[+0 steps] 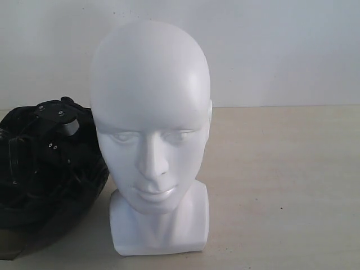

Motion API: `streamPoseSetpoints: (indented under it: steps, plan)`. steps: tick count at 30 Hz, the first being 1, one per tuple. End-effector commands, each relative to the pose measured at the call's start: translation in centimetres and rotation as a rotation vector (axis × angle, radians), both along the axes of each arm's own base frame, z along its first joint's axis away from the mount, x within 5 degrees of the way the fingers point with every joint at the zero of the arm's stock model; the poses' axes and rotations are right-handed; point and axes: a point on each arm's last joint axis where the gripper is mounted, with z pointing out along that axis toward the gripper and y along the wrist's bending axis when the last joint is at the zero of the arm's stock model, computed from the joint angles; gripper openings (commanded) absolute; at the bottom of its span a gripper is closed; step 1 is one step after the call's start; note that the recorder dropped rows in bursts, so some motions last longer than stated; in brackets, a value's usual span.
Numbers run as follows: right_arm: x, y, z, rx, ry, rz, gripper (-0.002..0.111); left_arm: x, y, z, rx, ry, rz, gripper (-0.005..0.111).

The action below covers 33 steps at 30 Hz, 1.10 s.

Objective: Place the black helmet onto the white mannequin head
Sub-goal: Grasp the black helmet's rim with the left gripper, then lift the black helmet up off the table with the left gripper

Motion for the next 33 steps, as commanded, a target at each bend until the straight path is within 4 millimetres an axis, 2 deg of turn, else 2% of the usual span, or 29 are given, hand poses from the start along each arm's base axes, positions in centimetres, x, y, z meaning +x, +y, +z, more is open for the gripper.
streamPoseSetpoints:
  steps: [1, 4, 10, 13, 24, 33]
  plan:
    - [0.0, 0.0, 0.1, -0.007, -0.016, -0.002, 0.0, 0.2, 0.0, 0.0, 0.053, -0.046, -0.073, 0.005]
    - [0.0, 0.0, 0.1, -0.007, -0.016, -0.002, 0.0, 0.2, 0.1, -0.1, 0.071, -0.051, -0.091, 0.004]
    - [0.0, 0.0, 0.1, -0.007, -0.016, -0.002, 0.0, 0.0, 0.1, -0.1, 0.021, 0.017, 0.011, 0.004]
    - [0.0, 0.0, 0.1, -0.007, -0.016, -0.002, 0.0, -0.2, 0.2, 0.5, 0.015, 0.002, 0.007, 0.004]
    - [0.0, 0.0, 0.1, -0.007, -0.016, -0.002, 0.0, -3.0, 0.6, 6.0, -0.08, -0.104, 0.032, 0.004]
    - [0.0, 0.0, 0.1, -0.007, -0.016, -0.002, 0.0, -5.4, 1.4, 8.6, -0.09, -0.131, 0.034, 0.004]
